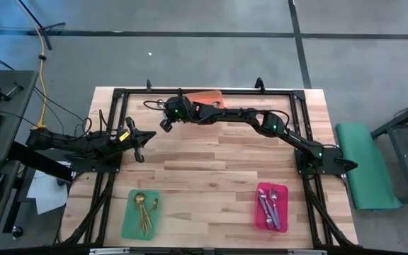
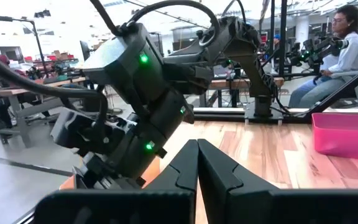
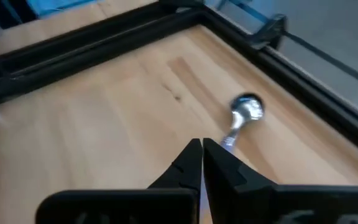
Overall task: Sort silverware by color (type)
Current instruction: Put the violet spoon into the bin
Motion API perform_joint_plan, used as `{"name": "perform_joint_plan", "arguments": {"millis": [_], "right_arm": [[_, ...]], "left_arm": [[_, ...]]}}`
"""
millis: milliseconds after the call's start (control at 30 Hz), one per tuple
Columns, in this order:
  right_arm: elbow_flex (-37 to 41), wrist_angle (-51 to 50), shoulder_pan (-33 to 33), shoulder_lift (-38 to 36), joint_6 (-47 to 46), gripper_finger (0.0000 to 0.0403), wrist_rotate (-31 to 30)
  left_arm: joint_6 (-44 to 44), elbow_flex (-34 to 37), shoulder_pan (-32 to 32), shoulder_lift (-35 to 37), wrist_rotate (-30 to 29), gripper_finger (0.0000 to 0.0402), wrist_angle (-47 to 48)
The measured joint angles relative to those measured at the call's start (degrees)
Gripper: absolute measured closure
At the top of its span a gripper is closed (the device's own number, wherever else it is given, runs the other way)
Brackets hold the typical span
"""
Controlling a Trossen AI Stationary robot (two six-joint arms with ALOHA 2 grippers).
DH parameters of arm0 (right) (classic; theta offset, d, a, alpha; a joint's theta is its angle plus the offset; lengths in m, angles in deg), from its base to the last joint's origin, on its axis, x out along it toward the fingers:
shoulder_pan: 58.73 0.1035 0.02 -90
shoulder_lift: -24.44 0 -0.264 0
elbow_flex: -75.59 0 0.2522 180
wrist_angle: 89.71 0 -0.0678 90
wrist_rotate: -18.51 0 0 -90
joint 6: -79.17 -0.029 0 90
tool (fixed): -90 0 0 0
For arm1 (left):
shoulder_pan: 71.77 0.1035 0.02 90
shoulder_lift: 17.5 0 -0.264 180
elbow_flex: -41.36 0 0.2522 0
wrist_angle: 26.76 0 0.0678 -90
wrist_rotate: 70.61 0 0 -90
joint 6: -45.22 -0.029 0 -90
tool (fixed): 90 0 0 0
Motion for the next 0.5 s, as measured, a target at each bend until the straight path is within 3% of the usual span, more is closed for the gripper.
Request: {"name": "perform_joint_plan", "arguments": {"millis": [267,500], "right_arm": [[-0.23,-3.47,2.16,0.00,5.72,0.0401,-9.74],[1.07,-6.12,2.62,-0.09,6.16,0.0402,-10.28]], "left_arm": [[0.14,0.00,0.00,0.00,-0.02,0.0401,0.37],[1.50,-0.02,0.00,0.00,-0.96,0.0401,0.47]]}}
